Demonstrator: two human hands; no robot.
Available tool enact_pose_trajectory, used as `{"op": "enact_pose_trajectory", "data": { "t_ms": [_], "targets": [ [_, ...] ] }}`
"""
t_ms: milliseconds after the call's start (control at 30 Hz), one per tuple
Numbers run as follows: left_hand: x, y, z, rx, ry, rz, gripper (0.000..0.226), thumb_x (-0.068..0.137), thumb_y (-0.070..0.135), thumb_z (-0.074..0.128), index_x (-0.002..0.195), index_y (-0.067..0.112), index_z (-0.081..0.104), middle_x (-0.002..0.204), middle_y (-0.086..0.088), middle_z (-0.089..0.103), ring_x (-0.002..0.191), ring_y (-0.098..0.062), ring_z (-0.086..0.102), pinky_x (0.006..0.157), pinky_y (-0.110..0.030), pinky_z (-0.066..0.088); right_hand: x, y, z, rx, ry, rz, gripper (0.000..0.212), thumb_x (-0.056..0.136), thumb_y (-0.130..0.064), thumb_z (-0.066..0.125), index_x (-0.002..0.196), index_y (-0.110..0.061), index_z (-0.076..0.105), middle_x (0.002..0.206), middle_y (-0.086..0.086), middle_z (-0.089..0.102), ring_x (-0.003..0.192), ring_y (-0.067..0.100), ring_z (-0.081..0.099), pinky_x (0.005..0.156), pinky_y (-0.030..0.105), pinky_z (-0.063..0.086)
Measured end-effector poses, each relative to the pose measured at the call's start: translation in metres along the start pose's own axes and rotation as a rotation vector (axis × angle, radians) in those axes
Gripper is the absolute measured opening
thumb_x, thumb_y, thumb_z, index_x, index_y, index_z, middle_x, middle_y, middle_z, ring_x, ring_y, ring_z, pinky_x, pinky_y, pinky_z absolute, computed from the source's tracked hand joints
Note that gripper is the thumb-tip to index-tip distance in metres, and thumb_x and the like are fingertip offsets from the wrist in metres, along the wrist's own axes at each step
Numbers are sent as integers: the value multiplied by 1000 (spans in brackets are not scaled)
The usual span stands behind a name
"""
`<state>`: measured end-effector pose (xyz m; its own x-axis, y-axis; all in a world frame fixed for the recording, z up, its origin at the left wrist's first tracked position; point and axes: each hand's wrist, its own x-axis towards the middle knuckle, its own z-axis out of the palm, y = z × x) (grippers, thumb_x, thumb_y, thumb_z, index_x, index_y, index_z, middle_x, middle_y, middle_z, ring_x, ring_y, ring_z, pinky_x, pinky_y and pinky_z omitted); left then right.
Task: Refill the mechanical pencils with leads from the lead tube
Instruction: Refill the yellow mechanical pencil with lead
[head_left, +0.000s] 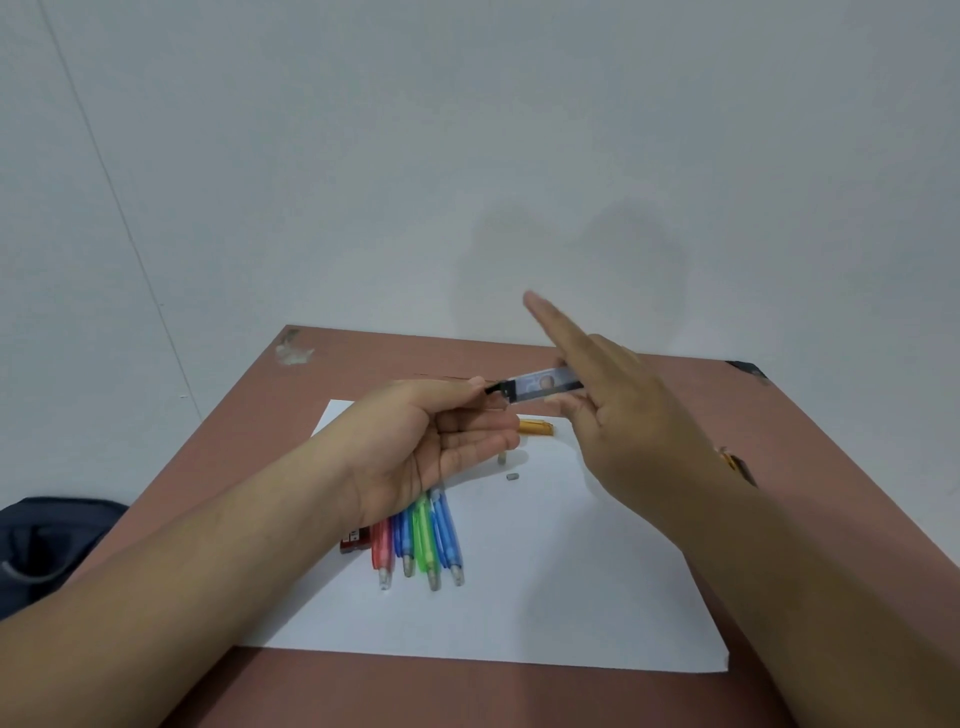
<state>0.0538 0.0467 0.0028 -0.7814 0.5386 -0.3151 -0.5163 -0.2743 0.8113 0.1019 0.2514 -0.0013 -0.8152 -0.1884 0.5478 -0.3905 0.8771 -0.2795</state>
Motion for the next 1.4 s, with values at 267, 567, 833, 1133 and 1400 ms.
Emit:
{"op": "enact_pose_trajectory", "data": {
  "t_ms": [267,567,833,1133,1400],
  "targets": [
    [1,1,-2,-24,-19,-5,26,97,19,58,102,-5,68,107,-28,72,93,-34,75,76,-31,63,0,-1,-1,23,-6,29,86,95,3,51,149,-59,24,96,-11,49,92,15,48,78,26,45],
    [2,2,-4,-25,-35,-5,29,98,20,57,96,-6,69,108,-29,71,94,-35,74,82,-35,61,0,-5,-1,7,6,21,89,94,3,51,144,-66,24,92,-8,50,89,18,49,76,34,48],
    [2,2,-4,-20,-40,-7,29,97,21,58,99,-6,69,109,-30,71,96,-36,74,82,-35,61,0,-1,0,-14,-13,35,91,92,7,51,150,-58,24,93,-7,51,89,18,50,77,28,47],
    [2,2,-5,-3,-38,-10,33,98,22,57,106,-8,69,109,-30,71,96,-35,74,82,-35,61,-2,-1,1,-38,-1,-12,75,90,7,51,137,-51,51,96,-10,51,92,17,50,77,38,51],
    [2,1,-4,-3,-29,-11,29,98,21,57,100,-5,69,108,-30,71,95,-35,74,83,-36,60,-3,-2,1,-20,-8,-3,77,88,12,54,137,-48,55,98,-10,53,96,17,53,80,38,51]
  ]
}}
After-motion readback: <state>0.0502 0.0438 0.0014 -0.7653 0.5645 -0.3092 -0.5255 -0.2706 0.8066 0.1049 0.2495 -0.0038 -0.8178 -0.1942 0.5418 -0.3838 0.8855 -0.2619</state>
